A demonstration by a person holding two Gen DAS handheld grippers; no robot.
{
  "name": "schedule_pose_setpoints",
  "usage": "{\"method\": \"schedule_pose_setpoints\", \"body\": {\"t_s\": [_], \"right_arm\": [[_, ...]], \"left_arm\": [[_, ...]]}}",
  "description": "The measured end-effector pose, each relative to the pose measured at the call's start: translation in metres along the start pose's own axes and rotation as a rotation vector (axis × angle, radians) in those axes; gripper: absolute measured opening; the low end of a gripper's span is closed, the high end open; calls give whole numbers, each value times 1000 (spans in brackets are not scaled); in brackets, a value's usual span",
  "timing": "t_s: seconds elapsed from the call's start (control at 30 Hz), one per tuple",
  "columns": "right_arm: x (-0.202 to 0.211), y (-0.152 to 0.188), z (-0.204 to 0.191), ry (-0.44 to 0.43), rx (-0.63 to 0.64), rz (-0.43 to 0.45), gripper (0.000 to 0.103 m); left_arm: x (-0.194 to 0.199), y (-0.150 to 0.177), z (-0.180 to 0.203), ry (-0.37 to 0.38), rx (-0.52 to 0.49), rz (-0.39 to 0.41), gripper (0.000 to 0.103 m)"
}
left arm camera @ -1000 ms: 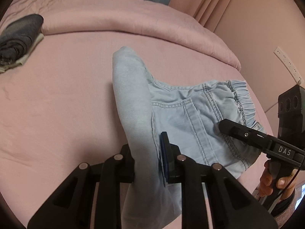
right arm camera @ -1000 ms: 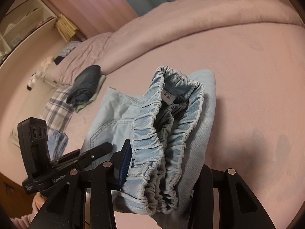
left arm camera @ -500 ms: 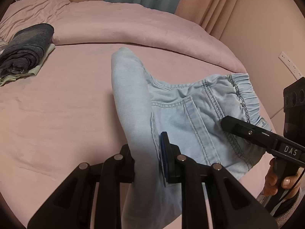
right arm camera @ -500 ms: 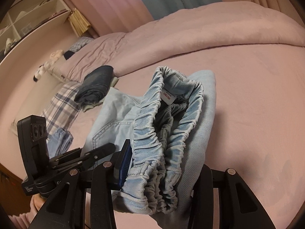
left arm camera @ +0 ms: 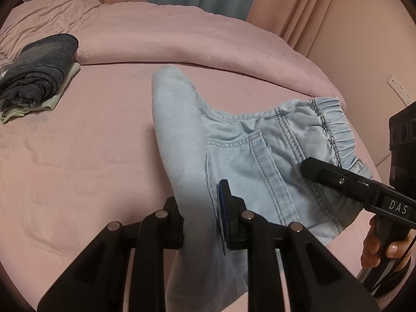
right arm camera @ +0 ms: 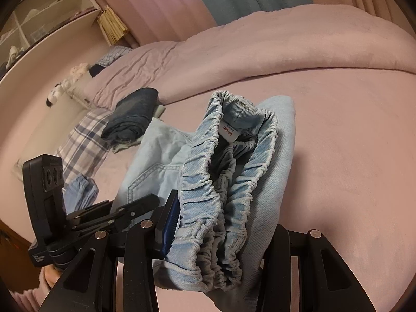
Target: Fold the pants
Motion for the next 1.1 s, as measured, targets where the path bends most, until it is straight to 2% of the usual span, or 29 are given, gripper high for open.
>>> {"method": "schedule_pose_setpoints", "body": {"t_s": [0.57,1.1], "right_arm": [[-50,-37,13,7,8,-9,45],[-85,-51,32,37,-11,-63,45]], "left_arm": [[-51,-33,-30,-43,-8,-25,19],[-87,-34,-41,-67,-9,-88,20]]}}
Point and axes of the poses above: each gripper's, at about its wrist camera, not at the fingertips, and x roughly against the way its jaws point, z to its right, y to its underside, the point moved 3 cm from there along -x, roughly the way its jaws point, and after that the axes turned 12 degrees about -x, right-handed, at the moved point
